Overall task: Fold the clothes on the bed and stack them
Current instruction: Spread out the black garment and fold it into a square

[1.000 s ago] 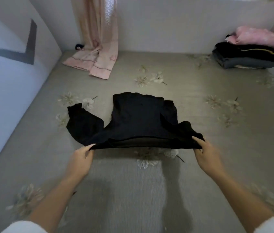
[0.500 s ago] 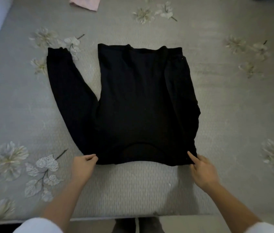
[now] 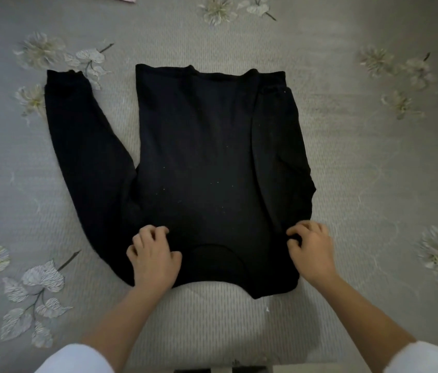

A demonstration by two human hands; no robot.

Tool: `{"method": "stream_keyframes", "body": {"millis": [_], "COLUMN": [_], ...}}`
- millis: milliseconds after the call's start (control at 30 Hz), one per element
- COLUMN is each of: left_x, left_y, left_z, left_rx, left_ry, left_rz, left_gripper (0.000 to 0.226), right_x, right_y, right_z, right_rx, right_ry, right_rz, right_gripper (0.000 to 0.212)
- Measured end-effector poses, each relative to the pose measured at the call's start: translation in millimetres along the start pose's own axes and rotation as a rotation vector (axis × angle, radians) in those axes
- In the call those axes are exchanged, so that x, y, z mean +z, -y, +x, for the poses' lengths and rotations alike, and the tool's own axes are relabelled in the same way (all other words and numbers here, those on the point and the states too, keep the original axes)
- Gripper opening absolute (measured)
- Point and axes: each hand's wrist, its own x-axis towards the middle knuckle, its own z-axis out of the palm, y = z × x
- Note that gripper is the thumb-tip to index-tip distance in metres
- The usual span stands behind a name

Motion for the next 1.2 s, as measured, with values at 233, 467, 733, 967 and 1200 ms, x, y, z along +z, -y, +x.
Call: {"method": "stream_keyframes", "body": {"millis": [233,467,733,967,1200], "left_x": [23,18,1,-20,-48], "left_y": [-89,-182,-254,-281,-257], "left_z": [39,120,192,224,243], "left_rx": [0.169,-0.001,-0.386,-0.282,-0.176], "left_ry": [0.102,0.169,0.268,0.569,0.421], "left_rz": [-0.191,-0.685,-1.292,-1.298,-1.487], "left_gripper": [0.043,0.033,0.025,0.024,0.029], "right_x": [-14,-20,-11,-21,-32], "right_y": [10,-23,-45,-23,-3], "right_z": [83,145,164,183,188], "right_rx": [-0.177,-0.205,-0.265,-0.16,-0.137], "right_ry": [-0.152,0.043,0.056,-0.004,0.088], "right_rz": [0.136,0.057,0.022,-0.006,-0.082], "right_gripper": [0.025,0.057,0.052,0.028,0.03]}}
